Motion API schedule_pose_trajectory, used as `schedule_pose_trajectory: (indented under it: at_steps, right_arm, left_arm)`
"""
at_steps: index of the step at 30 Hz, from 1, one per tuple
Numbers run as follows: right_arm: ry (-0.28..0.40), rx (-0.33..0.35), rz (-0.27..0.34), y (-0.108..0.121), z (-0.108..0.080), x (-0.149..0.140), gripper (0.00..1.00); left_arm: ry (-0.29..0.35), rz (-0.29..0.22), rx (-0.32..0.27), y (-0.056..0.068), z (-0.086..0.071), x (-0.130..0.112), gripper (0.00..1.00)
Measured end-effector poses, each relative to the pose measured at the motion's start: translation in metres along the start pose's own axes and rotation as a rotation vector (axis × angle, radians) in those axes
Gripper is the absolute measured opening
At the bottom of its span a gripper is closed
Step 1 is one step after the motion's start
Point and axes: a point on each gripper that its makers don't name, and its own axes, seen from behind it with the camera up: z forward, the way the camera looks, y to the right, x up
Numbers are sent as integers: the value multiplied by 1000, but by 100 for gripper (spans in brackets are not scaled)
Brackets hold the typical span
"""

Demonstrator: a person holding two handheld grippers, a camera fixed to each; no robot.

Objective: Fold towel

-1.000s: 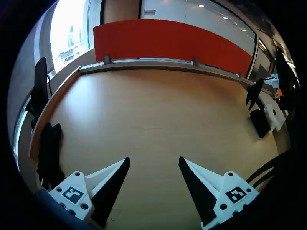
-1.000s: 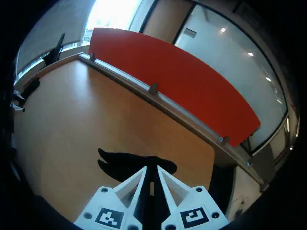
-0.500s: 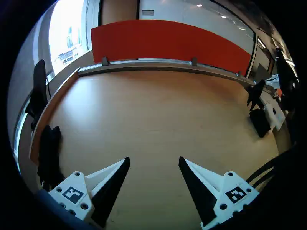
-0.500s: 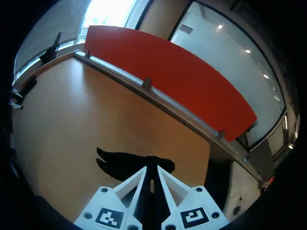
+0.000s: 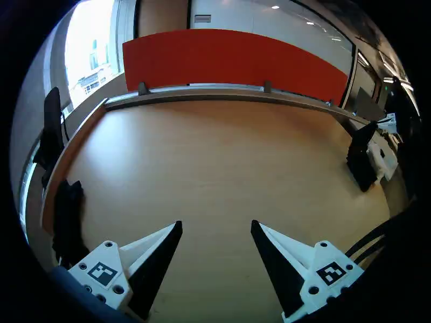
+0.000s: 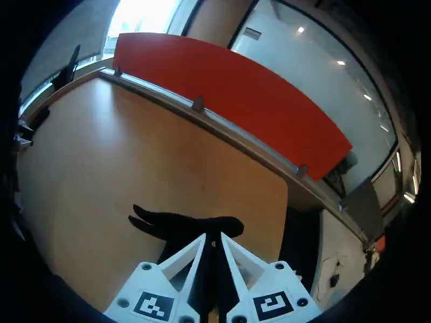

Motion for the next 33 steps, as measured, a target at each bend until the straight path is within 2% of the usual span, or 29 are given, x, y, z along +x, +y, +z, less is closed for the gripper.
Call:
schedule_pose_trajectory:
  at_steps: [11, 23, 33]
  right_arm:
    - [-86, -32, 77, 11, -11, -69, 4]
    - [-146, -36, 126, 8, -12, -110, 4]
    - [-220, -40, 192, 5, -4, -155, 4]
  left_arm:
    - [-6, 9, -4, 3, -3, -8, 94]
    - [-8, 17, -2, 4, -6, -11, 94]
    - [-16, 20, 9, 2, -8, -15, 94]
